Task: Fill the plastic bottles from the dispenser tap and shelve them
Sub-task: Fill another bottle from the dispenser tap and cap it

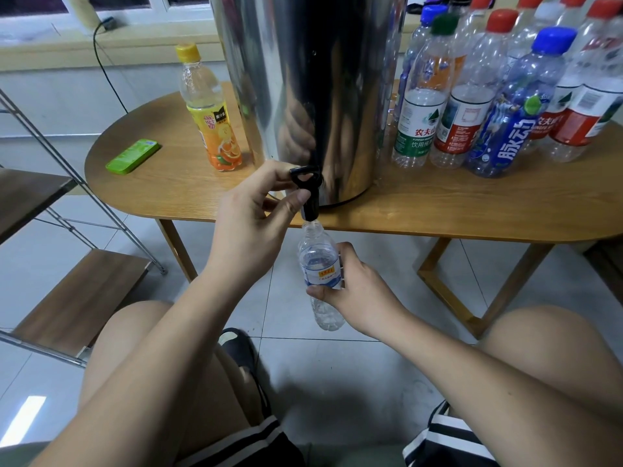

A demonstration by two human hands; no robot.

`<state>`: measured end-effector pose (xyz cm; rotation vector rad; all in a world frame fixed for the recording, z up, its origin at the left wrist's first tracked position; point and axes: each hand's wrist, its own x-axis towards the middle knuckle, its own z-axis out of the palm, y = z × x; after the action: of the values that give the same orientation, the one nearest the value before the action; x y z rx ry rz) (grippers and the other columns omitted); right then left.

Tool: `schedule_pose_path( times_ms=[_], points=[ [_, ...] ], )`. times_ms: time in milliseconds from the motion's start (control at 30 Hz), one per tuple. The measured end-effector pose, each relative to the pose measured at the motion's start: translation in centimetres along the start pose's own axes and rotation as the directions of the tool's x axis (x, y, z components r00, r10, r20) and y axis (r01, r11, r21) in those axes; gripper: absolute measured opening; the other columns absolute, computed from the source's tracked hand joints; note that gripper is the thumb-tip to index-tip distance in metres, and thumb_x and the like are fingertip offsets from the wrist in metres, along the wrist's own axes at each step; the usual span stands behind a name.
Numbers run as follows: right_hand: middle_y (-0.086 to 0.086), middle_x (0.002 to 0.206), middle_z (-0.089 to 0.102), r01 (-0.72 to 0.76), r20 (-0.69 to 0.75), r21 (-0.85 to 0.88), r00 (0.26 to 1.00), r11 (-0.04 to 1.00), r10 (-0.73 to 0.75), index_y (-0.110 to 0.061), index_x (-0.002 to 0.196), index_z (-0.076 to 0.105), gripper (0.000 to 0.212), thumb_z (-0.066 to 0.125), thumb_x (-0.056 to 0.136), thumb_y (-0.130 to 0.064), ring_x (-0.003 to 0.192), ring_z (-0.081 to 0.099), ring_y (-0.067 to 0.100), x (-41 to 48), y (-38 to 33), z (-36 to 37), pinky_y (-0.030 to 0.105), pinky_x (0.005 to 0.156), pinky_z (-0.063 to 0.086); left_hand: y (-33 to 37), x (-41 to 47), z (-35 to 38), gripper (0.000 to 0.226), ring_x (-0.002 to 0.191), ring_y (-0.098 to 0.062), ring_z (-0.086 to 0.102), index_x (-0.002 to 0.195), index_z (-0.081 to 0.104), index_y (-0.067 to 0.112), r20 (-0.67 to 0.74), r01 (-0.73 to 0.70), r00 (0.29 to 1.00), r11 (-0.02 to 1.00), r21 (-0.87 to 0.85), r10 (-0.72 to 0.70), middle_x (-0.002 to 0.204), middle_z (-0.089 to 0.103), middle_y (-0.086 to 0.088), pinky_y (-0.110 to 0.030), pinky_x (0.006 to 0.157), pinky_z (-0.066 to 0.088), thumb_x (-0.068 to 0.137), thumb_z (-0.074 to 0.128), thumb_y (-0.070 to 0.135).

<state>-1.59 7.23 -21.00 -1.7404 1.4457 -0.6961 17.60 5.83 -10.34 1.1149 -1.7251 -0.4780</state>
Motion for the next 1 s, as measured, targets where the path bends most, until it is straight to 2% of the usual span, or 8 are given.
schedule_pose_path(
  times_ms=[300, 667, 867, 1000],
  points=[
    [-0.008, 0.125, 0.07, -0.003, -0.002, -0.001, 1.0, 1.0, 0.003, -0.035, 0.128, 0.042, 0.057, 0.086, 0.091, -0.042, 0.111, 0.066, 0.017, -0.09, 0.01, -0.05, 0.036, 0.092, 0.055, 0.02, -0.04, 0.02, 0.016, 0.114, -0.014, 0.073, 0.121, 0.073, 0.019, -0.003, -0.008, 1.0, 1.0, 0.004, 0.008, 0.112, 0.077, 0.011, -0.051, 0.086, 0.06, 0.106, 0.072, 0.014],
    [-0.008, 0.125, 0.07, 0.0, -0.003, 0.0, 1.0, 1.0, 0.0, -0.034, 0.127, 0.043, 0.057, 0.087, 0.091, -0.04, 0.111, 0.067, 0.018, -0.18, -0.09, -0.12, 0.035, 0.09, 0.053, -0.03, -0.02, -0.06, 0.016, 0.117, -0.016, 0.073, 0.122, 0.072, 0.019, 0.001, -0.017, 1.0, 1.0, 0.005, 0.017, 0.113, 0.077, 0.01, -0.054, 0.087, 0.06, 0.106, 0.072, 0.015],
    [-0.008, 0.127, 0.07, 0.0, 0.0, -0.002, 1.0, 1.0, 0.0, -0.035, 0.127, 0.042, 0.057, 0.086, 0.091, -0.039, 0.112, 0.066, 0.017, -0.24, -0.22, -0.19, 0.032, 0.086, 0.049, 0.07, -0.03, -0.02, 0.017, 0.115, -0.013, 0.073, 0.122, 0.072, 0.02, -0.002, -0.012, 1.0, 1.0, 0.006, 0.012, 0.112, 0.077, 0.012, -0.049, 0.086, 0.06, 0.106, 0.072, 0.014],
    [-0.008, 0.126, 0.07, -0.002, -0.002, -0.001, 1.0, 1.0, 0.002, -0.033, 0.128, 0.043, 0.057, 0.086, 0.091, -0.04, 0.112, 0.066, 0.017, -0.18, -0.13, -0.16, 0.033, 0.087, 0.051, 0.04, -0.03, -0.05, 0.016, 0.115, -0.013, 0.073, 0.122, 0.073, 0.018, -0.002, -0.012, 1.0, 1.0, 0.01, 0.012, 0.112, 0.077, 0.012, -0.048, 0.087, 0.06, 0.106, 0.072, 0.015]
  ],
)
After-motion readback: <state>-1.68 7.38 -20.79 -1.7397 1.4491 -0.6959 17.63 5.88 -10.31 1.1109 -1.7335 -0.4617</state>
